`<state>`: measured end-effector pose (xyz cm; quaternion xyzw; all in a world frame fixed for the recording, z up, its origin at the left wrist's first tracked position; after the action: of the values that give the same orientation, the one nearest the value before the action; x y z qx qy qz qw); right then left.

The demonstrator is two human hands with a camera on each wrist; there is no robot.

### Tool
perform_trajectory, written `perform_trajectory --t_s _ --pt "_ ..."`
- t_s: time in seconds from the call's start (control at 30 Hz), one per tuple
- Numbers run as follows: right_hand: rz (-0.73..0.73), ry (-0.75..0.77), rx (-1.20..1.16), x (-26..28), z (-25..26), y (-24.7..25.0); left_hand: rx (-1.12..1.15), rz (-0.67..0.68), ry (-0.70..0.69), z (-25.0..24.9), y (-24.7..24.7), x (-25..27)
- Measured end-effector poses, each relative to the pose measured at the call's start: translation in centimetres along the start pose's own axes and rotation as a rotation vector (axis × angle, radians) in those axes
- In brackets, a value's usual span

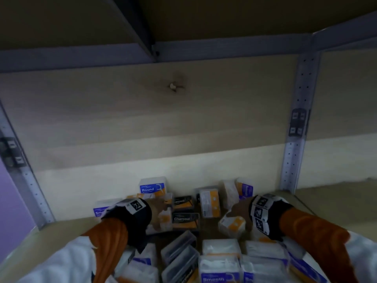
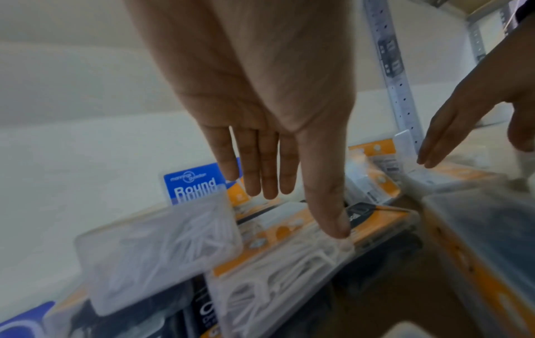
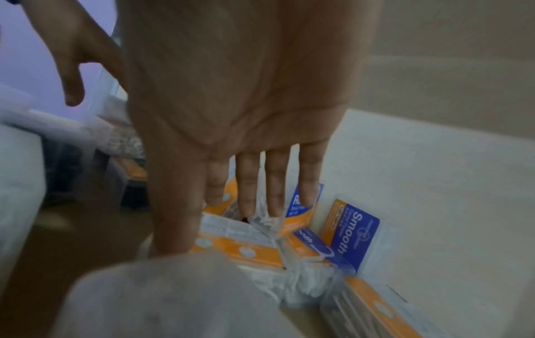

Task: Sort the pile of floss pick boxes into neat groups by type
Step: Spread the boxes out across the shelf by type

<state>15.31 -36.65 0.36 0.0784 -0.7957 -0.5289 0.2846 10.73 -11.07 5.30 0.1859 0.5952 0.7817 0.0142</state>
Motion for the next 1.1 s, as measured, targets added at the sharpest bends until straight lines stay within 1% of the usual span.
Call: perform_trajectory --t_s 0.1,0.2,0.23,0.3,0.37,0.43,0.53,0.6,0.7,0.77,0.83,0.9,0.97,1.07,1.1 --pt "-0.003 0.007 0.047 -0.9 0.1 -0.6 -0.087 0.062 -0.007 0.2 -0.3 -0.7" --pt "-0.045 0.002 0.143 -1.5 0.5 -0.9 -0.117 0.07 -0.014 0.0 -0.4 -1.3" --pt "-0.035 0.005 0.185 -1.7 0.7 -0.9 -0.121 0.066 -0.013 0.1 -0.5 -1.5" --pt "0.036 -0.002 0.229 -1.8 1.0 -0.7 -0.113 0.048 -0.014 0.2 -0.9 -1.9" --pt "0.045 -0.014 0.213 -1.9 1.2 -0.3 -0.108 0.018 -0.005 0.3 -1.2 -2.3" --pt "-0.008 -0.019 0.17 -2.0 1.4 -0.1 -0.127 0.004 0.0 0.3 -1.4 -2.6" --pt "-0.141 -0.011 0.122 -1.8 1.5 -0.3 -0.141 0.004 0.0 0.1 -1.5 -3.0" --pt "-0.175 0.021 0.099 -2.0 1.5 -0.5 -0.157 0.011 -0.008 -0.1 -1.3 -2.9" --pt "-0.122 0.064 0.148 -2.3 1.5 -0.4 -0.156 0.039 -0.032 0.0 -1.1 -3.0" --pt "-0.118 0.076 0.144 -2.3 1.6 -0.2 -0.124 0.056 -0.05 0.3 -1.1 -3.0" --pt "-0.133 0.081 0.14 -2.4 1.8 -0.2 -0.083 0.054 -0.076 0.5 -1.0 -3.1" --pt "-0.1 0.085 0.163 -2.6 2.0 0.0 -0.026 0.037 -0.108 0.8 -0.6 -3.2" --pt "-0.061 0.064 0.194 -2.7 2.0 0.0 0.026 0.031 -0.123 1.0 -0.2 -3.2" --pt "-0.035 0.008 0.185 -2.6 1.8 0.0 0.032 0.058 -0.112 1.1 -0.1 -3.1" --pt "0.01 -0.002 0.172 -2.8 1.8 -0.1 0.027 0.058 -0.103 1.1 -0.1 -3.2"
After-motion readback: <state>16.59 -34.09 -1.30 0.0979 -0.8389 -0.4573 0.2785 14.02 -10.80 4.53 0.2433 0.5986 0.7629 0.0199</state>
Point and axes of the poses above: each hand's wrist, its own x-axis away from the middle knuckle, its own y-axis out of the back of the hand, z = x × y, the point moved 4 cm from there along -x, towards the middle knuckle, and after that the axes turned 10 degrees about -z, right-handed, at the moved point
